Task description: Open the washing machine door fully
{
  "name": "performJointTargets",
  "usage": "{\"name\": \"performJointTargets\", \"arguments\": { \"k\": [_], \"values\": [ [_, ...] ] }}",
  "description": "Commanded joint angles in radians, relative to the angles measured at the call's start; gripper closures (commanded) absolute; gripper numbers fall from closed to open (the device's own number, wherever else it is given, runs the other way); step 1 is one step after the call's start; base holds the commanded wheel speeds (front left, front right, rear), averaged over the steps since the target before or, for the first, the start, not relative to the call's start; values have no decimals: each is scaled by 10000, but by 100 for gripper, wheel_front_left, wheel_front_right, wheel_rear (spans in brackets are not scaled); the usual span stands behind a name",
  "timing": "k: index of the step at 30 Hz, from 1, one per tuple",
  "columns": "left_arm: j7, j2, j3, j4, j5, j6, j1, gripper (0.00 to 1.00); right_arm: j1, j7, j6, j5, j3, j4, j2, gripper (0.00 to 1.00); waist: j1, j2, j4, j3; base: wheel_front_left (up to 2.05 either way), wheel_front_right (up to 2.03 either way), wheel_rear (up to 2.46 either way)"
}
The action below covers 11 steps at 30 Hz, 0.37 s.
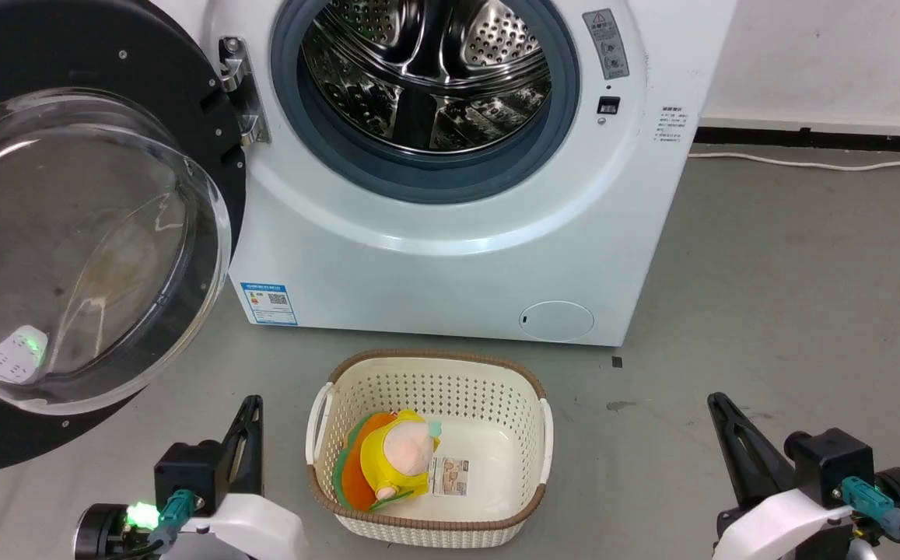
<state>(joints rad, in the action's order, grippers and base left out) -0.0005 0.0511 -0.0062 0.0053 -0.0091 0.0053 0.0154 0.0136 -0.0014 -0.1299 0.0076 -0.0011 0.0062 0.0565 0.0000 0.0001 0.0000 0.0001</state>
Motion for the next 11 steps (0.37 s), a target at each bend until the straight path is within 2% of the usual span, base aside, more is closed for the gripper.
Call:
{"name": "performJointTargets", "arguments": {
  "k": [1, 11],
  "values": [
    [5, -9, 62, -53, 91, -53, -154, 100, -136, 14, -8, -76, 11, -62, -62, 100, 0, -1, 0, -1, 0, 0, 0],
    [5, -9, 62, -53, 91, -53, -154, 100, -136, 14, -8, -76, 11, -62, -62, 100, 0, -1, 0, -1, 0, 0, 0]
  ]
}}
